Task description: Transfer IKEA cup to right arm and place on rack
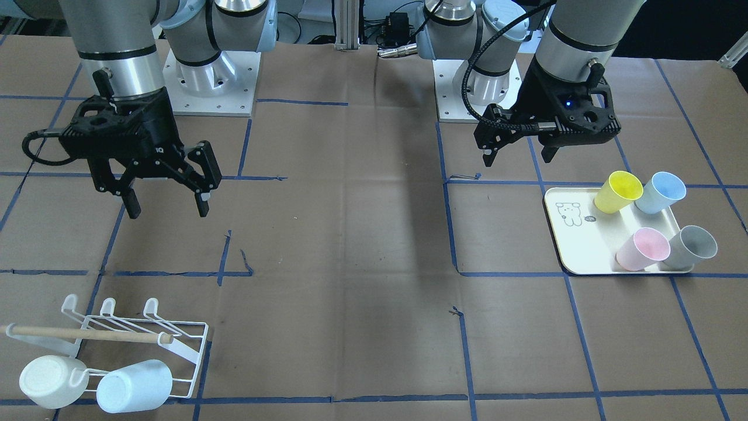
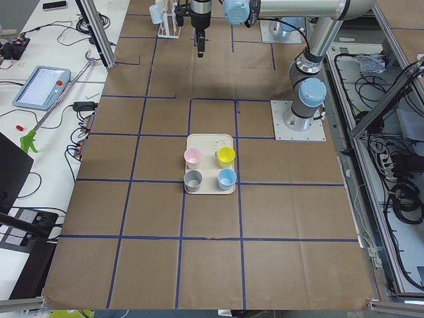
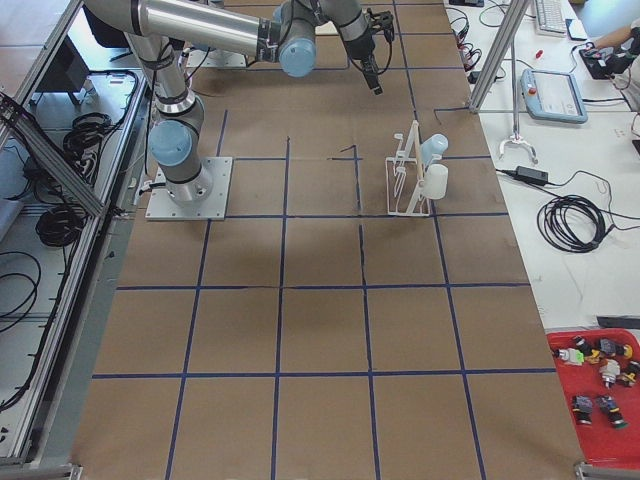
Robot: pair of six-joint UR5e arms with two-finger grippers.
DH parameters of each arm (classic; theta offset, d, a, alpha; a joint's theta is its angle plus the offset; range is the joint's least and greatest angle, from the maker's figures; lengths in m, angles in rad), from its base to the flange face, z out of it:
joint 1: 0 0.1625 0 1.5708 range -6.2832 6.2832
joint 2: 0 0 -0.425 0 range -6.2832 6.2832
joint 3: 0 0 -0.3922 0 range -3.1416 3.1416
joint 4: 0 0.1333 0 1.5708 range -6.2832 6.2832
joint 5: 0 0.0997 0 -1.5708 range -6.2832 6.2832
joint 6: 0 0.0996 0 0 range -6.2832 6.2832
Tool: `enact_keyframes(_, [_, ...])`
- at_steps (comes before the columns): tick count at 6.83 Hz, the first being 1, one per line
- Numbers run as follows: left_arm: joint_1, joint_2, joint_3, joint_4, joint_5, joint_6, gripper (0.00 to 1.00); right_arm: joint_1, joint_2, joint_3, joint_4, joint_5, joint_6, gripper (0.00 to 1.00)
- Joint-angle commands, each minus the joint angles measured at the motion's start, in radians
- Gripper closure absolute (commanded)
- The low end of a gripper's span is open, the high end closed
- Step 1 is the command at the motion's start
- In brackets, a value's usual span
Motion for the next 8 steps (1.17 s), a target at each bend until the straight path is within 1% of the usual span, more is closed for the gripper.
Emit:
enact_keyframes(1, [0.000,0.000,0.000,0.000,0.000,0.000,0.01,0.006,-0.092,-0.003,0.317,-0.001,0.003,0.00])
enact_keyframes(2, [0.000,0.000,0.000,0.000,0.000,0.000,0.01,0.006,-0.111,-0.004,0.359,0.004,0.003,0.00])
enact_keyframes(3, [0.000,0.000,0.000,0.000,-0.003,0.000,0.01,0.006,-0.114,-0.007,0.361,0.007,0.003,0.00])
enact_keyframes(5, [0.000,0.000,-0.002,0.000,-0.003,0.000,0.01,0.009,-0.108,-0.078,0.468,0.010,0.047,0.00])
enact_keyframes(7, [0.000,0.000,-0.002,0.000,-0.003,0.000,0.01,0.009,-0.108,-0.079,0.461,0.001,0.055,0.00])
enact_keyframes(8, [0.000,0.000,-0.002,0.000,-0.003,0.000,0.01,0.009,-0.108,-0.079,0.468,0.001,0.088,0.00])
